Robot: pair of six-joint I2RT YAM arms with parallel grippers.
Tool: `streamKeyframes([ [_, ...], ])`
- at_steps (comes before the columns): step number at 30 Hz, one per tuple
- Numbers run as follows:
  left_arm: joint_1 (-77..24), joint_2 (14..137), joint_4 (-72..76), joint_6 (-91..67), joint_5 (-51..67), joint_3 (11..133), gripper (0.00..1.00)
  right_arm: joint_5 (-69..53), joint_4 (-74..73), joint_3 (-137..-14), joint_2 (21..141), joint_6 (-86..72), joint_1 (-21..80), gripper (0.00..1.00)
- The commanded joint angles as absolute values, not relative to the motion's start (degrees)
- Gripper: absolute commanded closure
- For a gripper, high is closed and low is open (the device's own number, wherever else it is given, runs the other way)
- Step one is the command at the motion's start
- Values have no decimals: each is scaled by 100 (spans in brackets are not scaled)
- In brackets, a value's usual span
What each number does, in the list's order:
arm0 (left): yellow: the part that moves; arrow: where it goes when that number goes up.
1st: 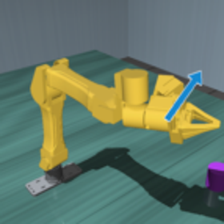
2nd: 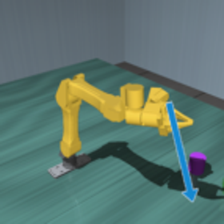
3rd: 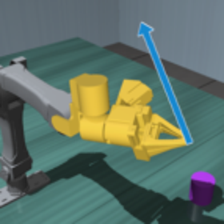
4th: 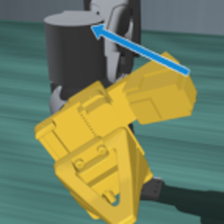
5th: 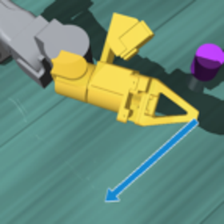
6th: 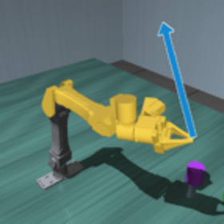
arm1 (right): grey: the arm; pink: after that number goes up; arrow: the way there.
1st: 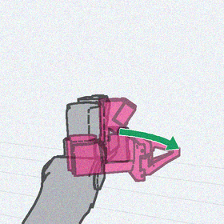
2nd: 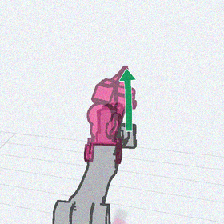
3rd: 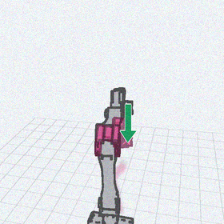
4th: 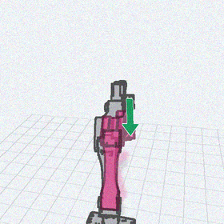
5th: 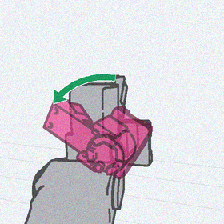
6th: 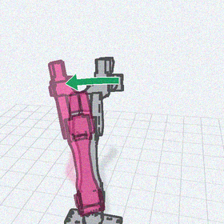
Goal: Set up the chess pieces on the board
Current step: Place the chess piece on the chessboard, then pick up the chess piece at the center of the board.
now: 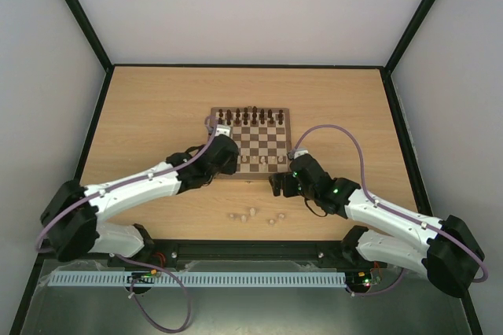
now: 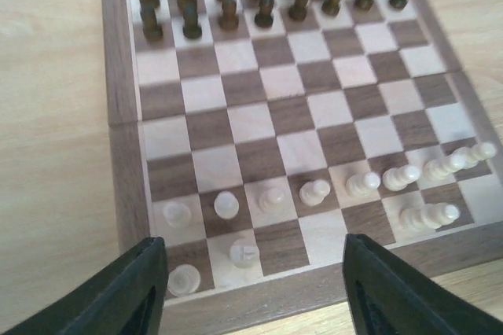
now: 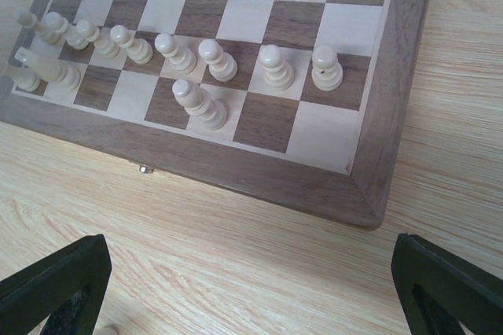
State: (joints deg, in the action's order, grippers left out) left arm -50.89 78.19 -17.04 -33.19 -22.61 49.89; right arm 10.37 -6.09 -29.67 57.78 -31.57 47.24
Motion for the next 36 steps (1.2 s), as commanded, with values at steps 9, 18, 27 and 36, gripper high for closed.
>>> streamKeyframes([
  [9, -5115, 6817, -346, -2703, -2769, 4319, 1, 1987, -676, -2759, 5441, -3344, 4713, 1],
  [18, -5119, 6448, 70, -2846, -2374, 3773, 1, 2386, -713, -2632, 5069, -3423, 4711, 1],
  [27, -5118, 6184, 390, -2792, -2147, 3532, 1, 2306, -714, -2606, 4922, -3428, 4718, 1],
  [36, -5122, 5490, 571, -2637, -2441, 3210, 1, 2303, -651, -2558, 4935, -3409, 4714, 1],
])
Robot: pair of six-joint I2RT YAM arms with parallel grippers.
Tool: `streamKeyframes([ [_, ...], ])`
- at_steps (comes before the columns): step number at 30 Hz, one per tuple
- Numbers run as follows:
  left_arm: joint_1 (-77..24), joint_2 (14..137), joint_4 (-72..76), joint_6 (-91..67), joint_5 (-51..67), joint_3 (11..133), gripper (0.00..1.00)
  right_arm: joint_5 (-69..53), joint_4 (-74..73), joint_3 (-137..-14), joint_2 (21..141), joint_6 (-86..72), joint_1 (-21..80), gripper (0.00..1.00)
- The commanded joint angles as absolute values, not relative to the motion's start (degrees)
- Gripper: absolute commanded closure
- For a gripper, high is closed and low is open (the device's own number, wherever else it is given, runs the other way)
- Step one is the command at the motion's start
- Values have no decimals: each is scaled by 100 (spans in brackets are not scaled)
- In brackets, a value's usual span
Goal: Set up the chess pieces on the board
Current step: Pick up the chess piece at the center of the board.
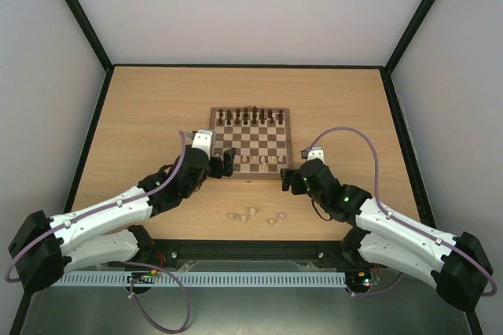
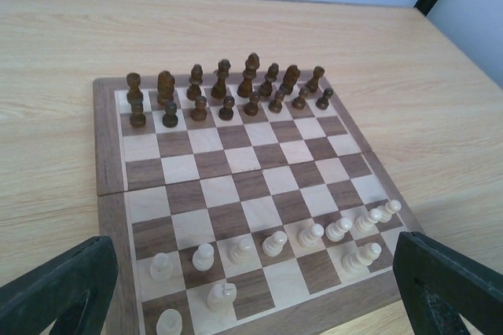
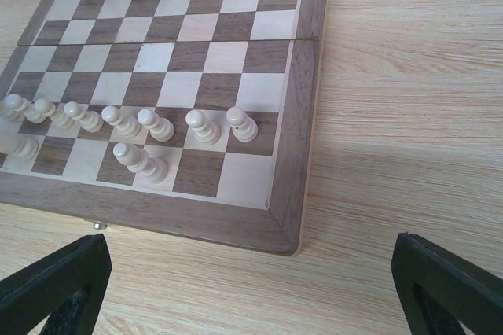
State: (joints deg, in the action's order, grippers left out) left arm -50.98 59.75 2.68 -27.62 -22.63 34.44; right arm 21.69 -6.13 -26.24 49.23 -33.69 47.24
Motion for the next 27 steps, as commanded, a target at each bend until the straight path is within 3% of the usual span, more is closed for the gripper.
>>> streamKeyframes([
  [1, -5120, 5380, 598, -2618, -2451, 3158, 1, 2290, -641, -2559, 4939, -3399, 4717, 1],
  [8, -5124, 4966, 506, -2544, -2678, 3097, 1, 2185, -604, -2547, 4900, -3315, 4718, 1],
  [17, -5115, 4798, 456, -2590, -2684, 3069, 1, 1393, -235, -2492, 5056, -3013, 4720, 33],
  [21, -5121, 4821, 475, -2593, -2614, 3075, 1, 927, -526, -2698, 5392, -3089, 4780, 41],
  [27, -5116, 4834, 484, -2610, -2557, 3078, 1, 780, -1631, -2895, 5177, -3782, 5238, 40],
])
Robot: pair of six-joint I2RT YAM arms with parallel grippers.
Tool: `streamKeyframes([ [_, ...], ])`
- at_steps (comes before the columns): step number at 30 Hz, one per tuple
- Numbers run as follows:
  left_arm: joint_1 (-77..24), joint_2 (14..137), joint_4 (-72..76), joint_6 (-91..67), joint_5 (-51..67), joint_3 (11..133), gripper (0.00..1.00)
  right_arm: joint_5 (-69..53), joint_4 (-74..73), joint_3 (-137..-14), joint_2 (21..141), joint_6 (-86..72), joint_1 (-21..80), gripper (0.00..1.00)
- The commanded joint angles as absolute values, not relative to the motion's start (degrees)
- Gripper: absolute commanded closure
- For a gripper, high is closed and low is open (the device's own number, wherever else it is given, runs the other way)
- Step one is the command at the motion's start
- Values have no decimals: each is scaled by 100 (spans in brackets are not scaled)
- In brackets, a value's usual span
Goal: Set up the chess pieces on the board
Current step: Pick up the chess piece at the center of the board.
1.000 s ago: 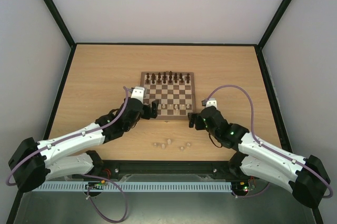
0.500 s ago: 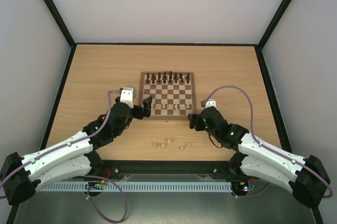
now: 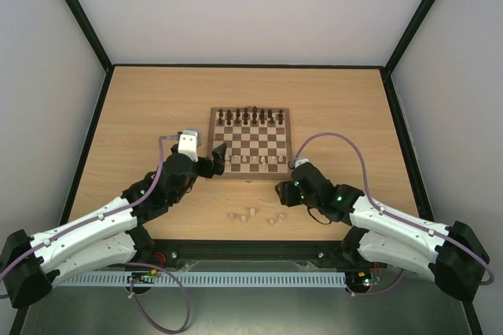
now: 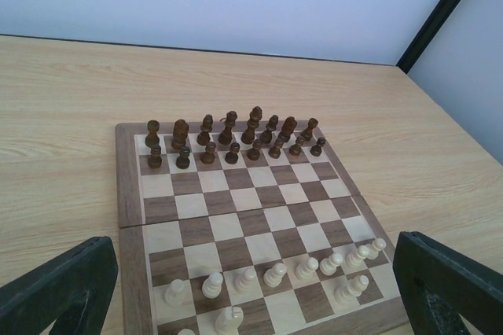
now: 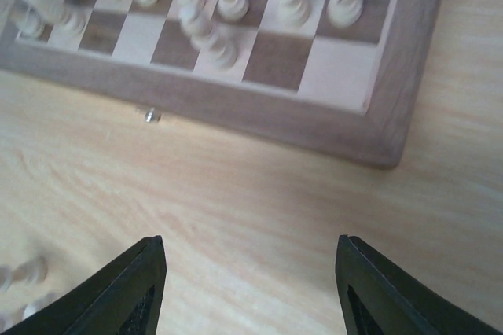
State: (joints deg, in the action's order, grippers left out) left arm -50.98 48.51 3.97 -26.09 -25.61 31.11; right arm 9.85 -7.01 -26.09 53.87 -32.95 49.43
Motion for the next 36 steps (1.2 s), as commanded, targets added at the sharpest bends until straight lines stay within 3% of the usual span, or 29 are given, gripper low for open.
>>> streamKeyframes([
  [1, -5115, 4845, 490, -2606, -2534, 3080, 1, 767, -1766, -2937, 5108, -3912, 5320, 41],
  [4, -5117, 4883, 494, -2610, -2505, 3098, 1, 849, -2237, -3189, 5103, -4233, 5520, 47],
  [12, -5122, 5002, 494, -2640, -2438, 3126, 1, 1580, -3042, -3711, 5894, -4863, 6163, 48],
  [31, -5119, 5015, 277, -2671, -2488, 3245, 1, 1980, -3151, -3498, 6625, -5912, 7283, 53],
  [36, -5115, 4981, 255, -2679, -2496, 3245, 1, 2121, -3236, -3532, 6809, -6043, 7295, 58],
])
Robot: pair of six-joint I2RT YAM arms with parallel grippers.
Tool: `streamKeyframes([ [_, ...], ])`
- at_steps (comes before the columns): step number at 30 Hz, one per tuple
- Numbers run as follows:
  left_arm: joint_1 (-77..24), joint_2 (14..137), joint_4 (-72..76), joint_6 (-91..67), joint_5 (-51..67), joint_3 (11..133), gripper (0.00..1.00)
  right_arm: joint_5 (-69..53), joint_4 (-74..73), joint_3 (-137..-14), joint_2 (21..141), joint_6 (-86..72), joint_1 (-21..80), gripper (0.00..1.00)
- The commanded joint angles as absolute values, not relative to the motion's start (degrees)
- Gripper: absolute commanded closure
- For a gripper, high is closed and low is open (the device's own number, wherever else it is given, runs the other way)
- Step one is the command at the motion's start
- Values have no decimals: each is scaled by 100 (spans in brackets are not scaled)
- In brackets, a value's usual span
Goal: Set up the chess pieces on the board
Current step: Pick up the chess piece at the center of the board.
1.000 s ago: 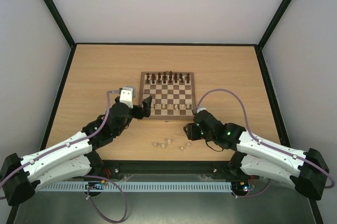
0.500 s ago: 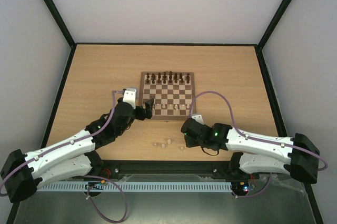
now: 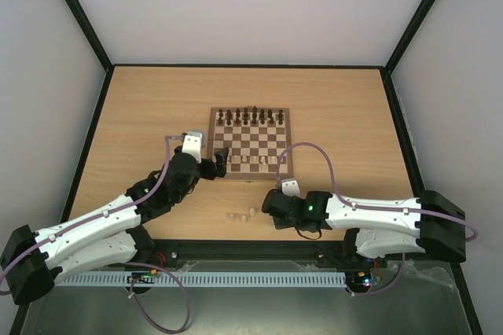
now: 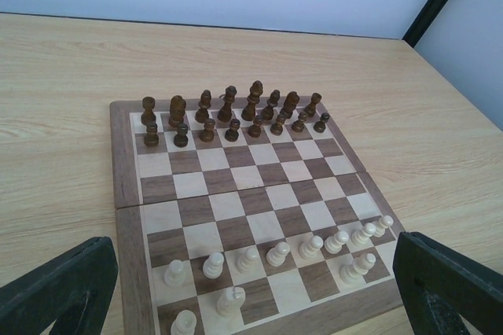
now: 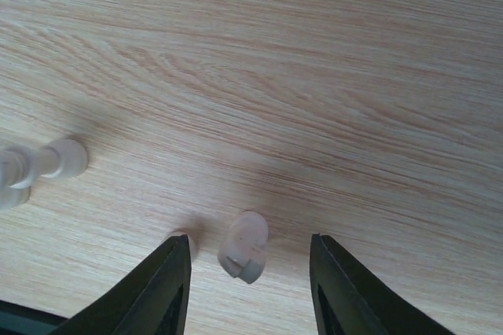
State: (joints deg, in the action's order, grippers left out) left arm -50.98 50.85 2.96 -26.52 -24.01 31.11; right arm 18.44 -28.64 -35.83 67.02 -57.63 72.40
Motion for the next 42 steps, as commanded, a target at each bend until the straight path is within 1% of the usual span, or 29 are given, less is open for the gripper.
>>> streamKeyframes([
  [1, -5115, 4968, 256, -2680, -2494, 3250, 1, 2133, -3230, -3540, 6822, -6053, 7295, 59],
  [5, -5117, 4912, 246, -2681, -2491, 3246, 1, 2118, -3186, -3522, 6855, -6086, 7295, 65],
  [7, -5120, 4896, 246, -2677, -2496, 3241, 1, 2058, -3115, -3469, 6855, -6099, 7295, 65],
  [12, -5117, 4902, 252, -2689, -2444, 3251, 1, 1879, -2895, -3304, 6869, -6114, 7324, 65],
  [15, -5119, 4919, 255, -2689, -2417, 3253, 1, 1859, -2847, -3309, 6965, -6134, 7408, 61],
  [18, -5120, 4930, 250, -2693, -2390, 3261, 1, 1860, -2794, -3336, 7112, -6132, 7468, 61],
  [19, -5117, 4921, 257, -2698, -2383, 3262, 1, 1849, -2767, -3342, 7163, -6134, 7477, 62],
  [25, -5116, 4920, 255, -2698, -2368, 3260, 1, 1896, -2738, -3370, 7292, -6169, 7488, 78],
  [29, -5116, 4945, 264, -2698, -2347, 3260, 1, 1991, -2862, -3414, 7205, -6228, 7488, 83],
  [31, -5117, 4963, 264, -2698, -2339, 3267, 1, 2109, -3000, -3521, 7163, -6244, 7488, 85],
  [37, -5121, 4996, 255, -2698, -2355, 3271, 1, 2613, -3487, -4164, 7154, -6027, 7325, 85],
  [42, -5124, 5029, 264, -2698, -2349, 3276, 1, 2618, -3446, -4476, 7064, -5410, 6608, 85],
])
